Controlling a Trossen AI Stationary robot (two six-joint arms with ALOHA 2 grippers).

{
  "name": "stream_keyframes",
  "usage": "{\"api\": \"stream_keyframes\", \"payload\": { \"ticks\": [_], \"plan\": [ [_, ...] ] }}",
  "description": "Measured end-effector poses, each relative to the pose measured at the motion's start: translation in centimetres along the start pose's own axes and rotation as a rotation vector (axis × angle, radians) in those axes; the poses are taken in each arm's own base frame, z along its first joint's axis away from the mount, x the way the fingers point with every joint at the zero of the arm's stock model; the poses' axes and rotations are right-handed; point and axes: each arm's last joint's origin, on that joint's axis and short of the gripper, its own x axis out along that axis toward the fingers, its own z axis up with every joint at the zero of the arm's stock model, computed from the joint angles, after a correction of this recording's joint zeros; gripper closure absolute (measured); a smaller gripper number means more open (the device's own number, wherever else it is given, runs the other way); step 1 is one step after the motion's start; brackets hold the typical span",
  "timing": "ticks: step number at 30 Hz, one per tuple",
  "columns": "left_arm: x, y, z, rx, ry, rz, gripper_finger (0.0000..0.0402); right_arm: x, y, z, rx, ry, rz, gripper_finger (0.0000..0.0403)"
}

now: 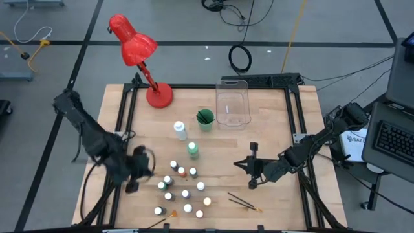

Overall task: Pick & Place Paint Supplies
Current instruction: Put the orange paint brush into the green cup

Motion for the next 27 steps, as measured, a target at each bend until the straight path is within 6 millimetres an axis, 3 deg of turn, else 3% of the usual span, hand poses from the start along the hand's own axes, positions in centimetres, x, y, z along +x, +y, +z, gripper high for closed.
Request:
{"api": "stream_keyframes", "payload": {
  "ticks": [8, 13, 19, 23, 27],
  "plan": [
    [4.6, -6.2, -6.3, -0.230, 0.229, 0.003, 0.0401, 0.0, 0.0, 0.0, -0.045, 0.003, 0.000, 0.0403],
    [7.7, -10.0, -8.5, -0.288, 0.337, -0.052, 0.0401, 0.0, 0.0, -0.1, -0.050, 0.013, -0.001, 0.0403],
    [9.0, -12.8, -7.6, -0.176, 0.288, 0.086, 0.0401, 0.0, 0.0, -0.1, -0.084, 0.013, 0.000, 0.0403],
    [9.1, -13.2, -6.3, -0.072, 0.188, 0.104, 0.0401, 0.1, -0.2, -0.1, -0.091, 0.015, -0.006, 0.0403],
    [7.4, -12.5, -4.7, 0.093, 0.013, 0.151, 0.0401, 0.1, -0.1, -0.1, -0.061, 0.014, -0.002, 0.0403]
  ]
}}
